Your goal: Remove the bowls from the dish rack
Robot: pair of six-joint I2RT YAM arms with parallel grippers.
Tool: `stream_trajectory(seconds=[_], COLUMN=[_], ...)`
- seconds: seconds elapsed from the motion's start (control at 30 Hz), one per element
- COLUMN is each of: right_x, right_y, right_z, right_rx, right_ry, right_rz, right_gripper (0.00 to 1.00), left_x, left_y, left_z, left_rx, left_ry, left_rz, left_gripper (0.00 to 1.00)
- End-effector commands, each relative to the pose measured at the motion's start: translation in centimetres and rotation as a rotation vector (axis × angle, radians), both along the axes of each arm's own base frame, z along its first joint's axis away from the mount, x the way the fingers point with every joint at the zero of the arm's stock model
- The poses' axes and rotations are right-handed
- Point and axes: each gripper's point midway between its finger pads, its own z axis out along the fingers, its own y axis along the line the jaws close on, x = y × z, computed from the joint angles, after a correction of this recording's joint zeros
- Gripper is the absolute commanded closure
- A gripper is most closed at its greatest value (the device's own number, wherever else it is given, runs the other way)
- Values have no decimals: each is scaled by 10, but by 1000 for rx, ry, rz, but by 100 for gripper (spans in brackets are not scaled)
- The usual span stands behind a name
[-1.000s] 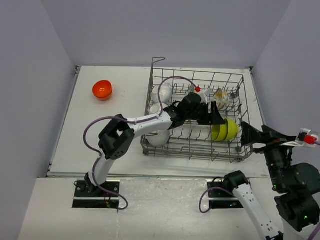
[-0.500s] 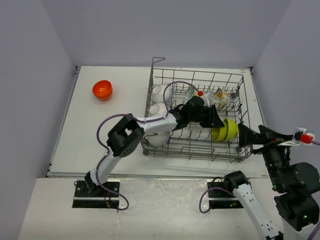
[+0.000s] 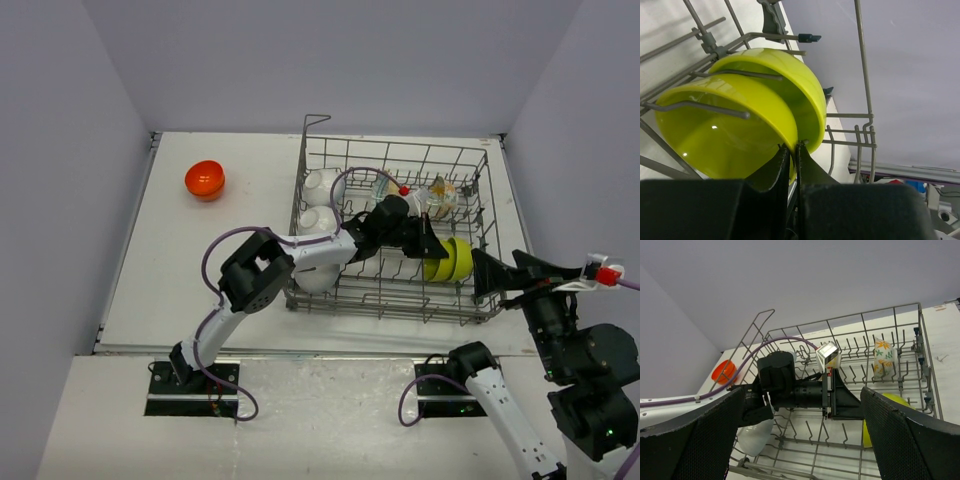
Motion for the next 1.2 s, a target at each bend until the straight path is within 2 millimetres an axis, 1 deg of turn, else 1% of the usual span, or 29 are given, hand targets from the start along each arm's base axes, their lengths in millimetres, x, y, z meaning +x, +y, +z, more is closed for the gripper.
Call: stream_trajectory(seconds=[0.0,0.1,0.2,0.23,0.27,0.33,0.4,0.43,0.5,0.57,0.67,0.8,0.83,0.87,0.93,1.17], right_x=[8,8,8,8,8,8,8,7,8,8,8,8,8,8,9,11], right_y=[5,5,6,6,6,6,6,6,6,6,7,8,8,8,8,10], right_z=[1,1,1,2,1,1,1,2,2,2,2,2,3,2,1,1], right_rx=[-23,-22,-23,-24,-24,-26,-28,-27,-29,-29,-31,-31,-31,-31,-33,-38], right_ry=[3,1,-2,-4,-3,-4,-3,-6,-6,-6,-5,-5,-7,-5,-4,-5], right_rz=[15,18,20,21,19,21,24,24,24,24,30,33,34,33,33,40], right_gripper=[1,1,1,1,1,1,1,1,1,1,1,1,1,1,1,1], left_x=[-4,-5,-5,-5,-7,-7,-9,-11,-12,-12,-12,-10,-11,-11,-14,-18], left_y=[-8,-7,-5,-6,-5,-4,-3,-4,-3,-1,4,11,12,14,16,20], left_z=[24,24,24,31,28,33,39,47,48,56,63,66,71,70,78,93], left_rx=[-90,-91,-102,-128,-132,-163,-215,-250,-266,-304,-355,-398,-417,-423,-466,-578], left_ry=[-39,-42,-41,-52,-49,-43,-42,-57,-65,-84,-86,-85,-97,-95,-118,-138], left_rz=[-27,-26,-27,-31,-34,-37,-47,-60,-62,-64,-63,-54,-60,-59,-69,-86], left_gripper=[96,100,100,100,100,100,100,100,100,100,100,100,100,100,100,100])
